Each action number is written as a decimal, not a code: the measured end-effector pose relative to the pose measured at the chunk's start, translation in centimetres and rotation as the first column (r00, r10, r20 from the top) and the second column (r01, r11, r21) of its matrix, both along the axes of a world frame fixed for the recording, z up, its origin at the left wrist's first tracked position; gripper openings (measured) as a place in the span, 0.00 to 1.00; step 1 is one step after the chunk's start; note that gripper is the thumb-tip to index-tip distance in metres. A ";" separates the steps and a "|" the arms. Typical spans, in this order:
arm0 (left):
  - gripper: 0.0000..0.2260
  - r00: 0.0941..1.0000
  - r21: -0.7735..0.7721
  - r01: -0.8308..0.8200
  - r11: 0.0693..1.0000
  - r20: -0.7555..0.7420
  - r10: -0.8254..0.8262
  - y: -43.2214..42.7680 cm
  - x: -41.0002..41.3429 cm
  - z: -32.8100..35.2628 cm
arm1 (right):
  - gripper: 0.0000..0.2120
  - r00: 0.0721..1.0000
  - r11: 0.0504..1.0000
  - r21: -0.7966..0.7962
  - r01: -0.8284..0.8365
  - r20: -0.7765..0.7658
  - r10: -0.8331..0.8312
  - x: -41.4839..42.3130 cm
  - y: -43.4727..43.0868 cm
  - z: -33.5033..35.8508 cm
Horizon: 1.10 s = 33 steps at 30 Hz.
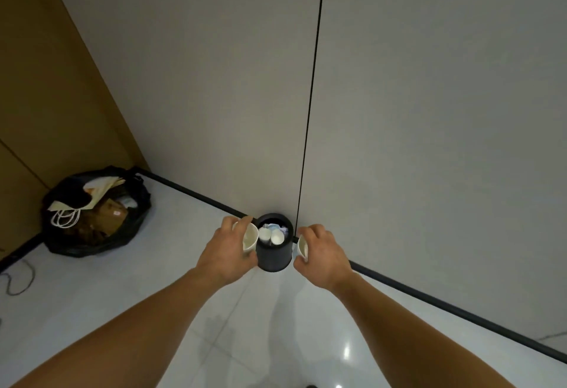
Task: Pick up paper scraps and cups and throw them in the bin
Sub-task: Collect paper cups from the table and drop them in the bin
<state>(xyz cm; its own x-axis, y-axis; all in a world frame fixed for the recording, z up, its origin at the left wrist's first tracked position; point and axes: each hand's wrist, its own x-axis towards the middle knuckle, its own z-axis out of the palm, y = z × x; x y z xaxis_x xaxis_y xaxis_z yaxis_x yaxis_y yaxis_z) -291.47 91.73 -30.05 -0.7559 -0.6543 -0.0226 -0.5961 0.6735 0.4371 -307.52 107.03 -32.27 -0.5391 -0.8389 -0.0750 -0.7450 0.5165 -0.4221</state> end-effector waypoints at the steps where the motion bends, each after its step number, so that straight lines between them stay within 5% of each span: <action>1: 0.34 1.000 0.013 -0.008 1.000 0.003 0.008 -1.2 -1.2 -0.3 | 0.29 1.000 1.000 0.005 0.006 0.009 -0.006 -1.5 -1.1 -0.2; 10: 0.34 0.999 0.118 0.045 0.992 0.025 -0.049 -12.1 -10.3 -6.4 | 0.30 0.994 0.993 0.106 0.055 0.084 -0.064 -8.9 -10.9 -5.4; 20: 0.34 0.944 0.245 0.269 0.931 0.126 -0.305 -29.2 -20.3 -18.4 | 0.32 0.906 0.931 0.168 0.325 0.226 -0.357 -15.6 -27.0 -16.9; 33: 0.35 0.920 0.385 0.317 0.867 0.098 -0.380 -32.8 -28.6 -48.0 | 0.32 0.796 0.841 0.175 0.512 0.272 -0.541 -20.4 -32.8 -45.3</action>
<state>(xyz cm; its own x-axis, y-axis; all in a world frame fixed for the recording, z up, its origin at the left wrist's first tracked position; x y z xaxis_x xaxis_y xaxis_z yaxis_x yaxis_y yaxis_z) -320.09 58.94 -78.07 -0.8974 -0.2725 -0.3470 -0.4360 0.6688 0.6022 -327.90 74.28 -77.62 -0.8340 -0.4140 -0.3647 -0.1919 0.8374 -0.5118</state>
